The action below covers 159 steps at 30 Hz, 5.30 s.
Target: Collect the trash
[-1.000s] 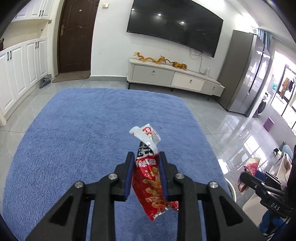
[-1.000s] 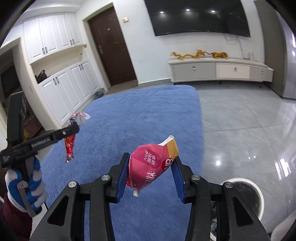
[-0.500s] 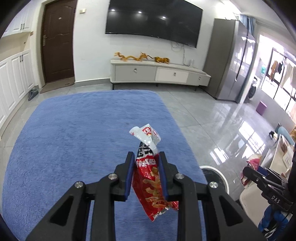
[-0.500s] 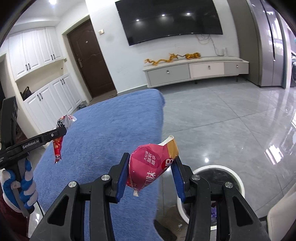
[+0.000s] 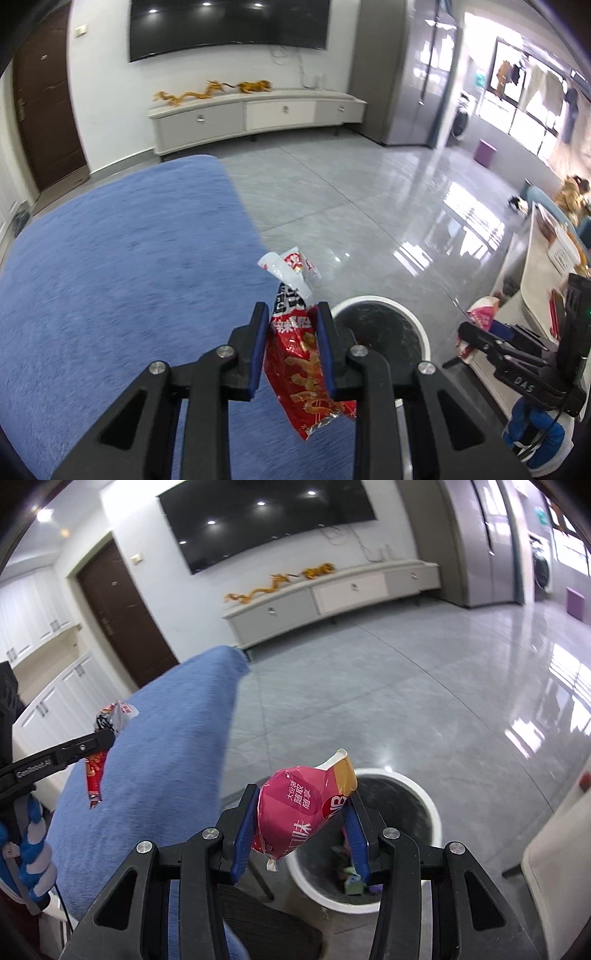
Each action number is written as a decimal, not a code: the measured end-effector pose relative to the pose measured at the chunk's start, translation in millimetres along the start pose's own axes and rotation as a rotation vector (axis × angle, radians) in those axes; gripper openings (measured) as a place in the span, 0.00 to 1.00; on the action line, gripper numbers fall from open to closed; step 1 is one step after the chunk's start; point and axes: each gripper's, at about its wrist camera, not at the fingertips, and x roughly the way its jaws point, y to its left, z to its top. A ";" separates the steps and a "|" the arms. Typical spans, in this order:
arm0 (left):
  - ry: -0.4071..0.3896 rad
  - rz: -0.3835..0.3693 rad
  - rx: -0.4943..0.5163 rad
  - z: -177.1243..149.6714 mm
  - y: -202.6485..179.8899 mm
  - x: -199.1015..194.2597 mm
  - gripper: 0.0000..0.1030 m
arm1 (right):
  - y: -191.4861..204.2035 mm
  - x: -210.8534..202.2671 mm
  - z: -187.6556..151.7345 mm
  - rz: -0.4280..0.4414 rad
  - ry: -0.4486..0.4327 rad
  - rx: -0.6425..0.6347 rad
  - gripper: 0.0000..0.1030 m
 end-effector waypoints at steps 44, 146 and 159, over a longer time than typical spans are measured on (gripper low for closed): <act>0.030 -0.028 0.045 9.2 -63.0 64.4 0.43 | -18.7 74.0 -6.9 -0.146 0.133 0.023 0.57; -0.106 0.299 -0.001 -60.2 0.2 -18.0 0.74 | 80.4 30.5 -16.3 -0.249 -0.031 -0.144 0.94; -0.081 0.283 0.000 -59.9 0.9 -13.5 0.74 | 78.3 32.1 -17.8 -0.251 -0.015 -0.138 0.94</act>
